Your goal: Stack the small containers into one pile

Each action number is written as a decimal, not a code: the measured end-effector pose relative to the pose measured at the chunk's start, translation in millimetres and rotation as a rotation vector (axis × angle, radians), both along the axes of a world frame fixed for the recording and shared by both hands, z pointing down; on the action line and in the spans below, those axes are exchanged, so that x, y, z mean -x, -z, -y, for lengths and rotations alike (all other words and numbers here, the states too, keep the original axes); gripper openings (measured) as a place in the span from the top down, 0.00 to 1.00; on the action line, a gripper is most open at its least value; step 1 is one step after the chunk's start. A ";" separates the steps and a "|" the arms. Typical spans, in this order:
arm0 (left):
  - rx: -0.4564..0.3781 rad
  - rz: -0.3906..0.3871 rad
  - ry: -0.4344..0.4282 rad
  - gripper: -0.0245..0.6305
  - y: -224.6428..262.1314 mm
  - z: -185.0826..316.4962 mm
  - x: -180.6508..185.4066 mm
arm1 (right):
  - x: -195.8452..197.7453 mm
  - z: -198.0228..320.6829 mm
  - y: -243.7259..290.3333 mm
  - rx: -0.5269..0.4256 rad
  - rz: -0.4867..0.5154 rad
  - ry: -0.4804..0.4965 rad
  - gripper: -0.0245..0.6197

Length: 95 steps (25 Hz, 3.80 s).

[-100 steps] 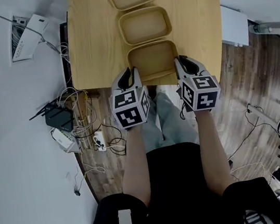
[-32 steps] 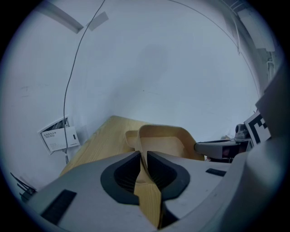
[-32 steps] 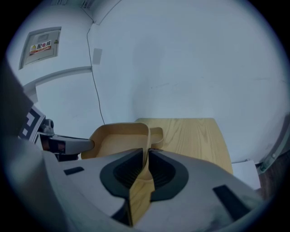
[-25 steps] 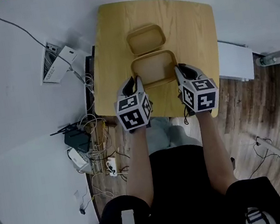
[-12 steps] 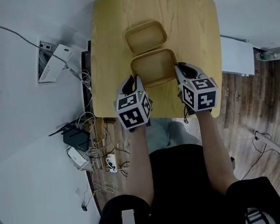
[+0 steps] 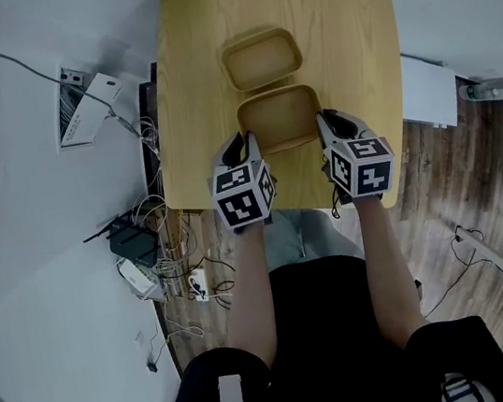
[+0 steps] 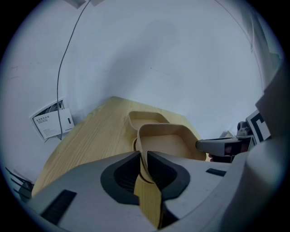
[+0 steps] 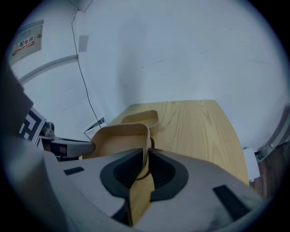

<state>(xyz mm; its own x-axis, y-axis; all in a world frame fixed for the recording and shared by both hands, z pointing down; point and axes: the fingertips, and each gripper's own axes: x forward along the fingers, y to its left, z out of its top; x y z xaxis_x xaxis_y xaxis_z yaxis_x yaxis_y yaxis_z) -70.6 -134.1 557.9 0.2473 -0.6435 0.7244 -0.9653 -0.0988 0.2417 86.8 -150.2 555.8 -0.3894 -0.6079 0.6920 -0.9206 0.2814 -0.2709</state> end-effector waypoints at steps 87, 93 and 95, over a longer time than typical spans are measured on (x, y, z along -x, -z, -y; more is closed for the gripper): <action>-0.101 -0.027 -0.038 0.86 50.4 91.3 14.7 | 16.4 95.6 52.4 -0.101 0.002 -0.027 0.89; -0.092 -0.029 -0.030 0.86 47.0 112.0 17.2 | 19.1 117.9 51.7 -0.099 -0.005 -0.019 0.89; -0.085 -0.030 -0.032 0.85 43.8 118.4 16.9 | 19.1 125.1 48.5 -0.092 -0.007 -0.018 0.89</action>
<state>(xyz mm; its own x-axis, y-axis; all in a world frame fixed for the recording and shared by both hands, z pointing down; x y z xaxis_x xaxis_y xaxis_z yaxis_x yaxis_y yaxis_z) -87.5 -252.5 514.0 0.2895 -0.6935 0.6597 -0.9537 -0.1507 0.2601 67.7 -275.3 507.3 -0.3730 -0.6757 0.6358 -0.9276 0.2879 -0.2382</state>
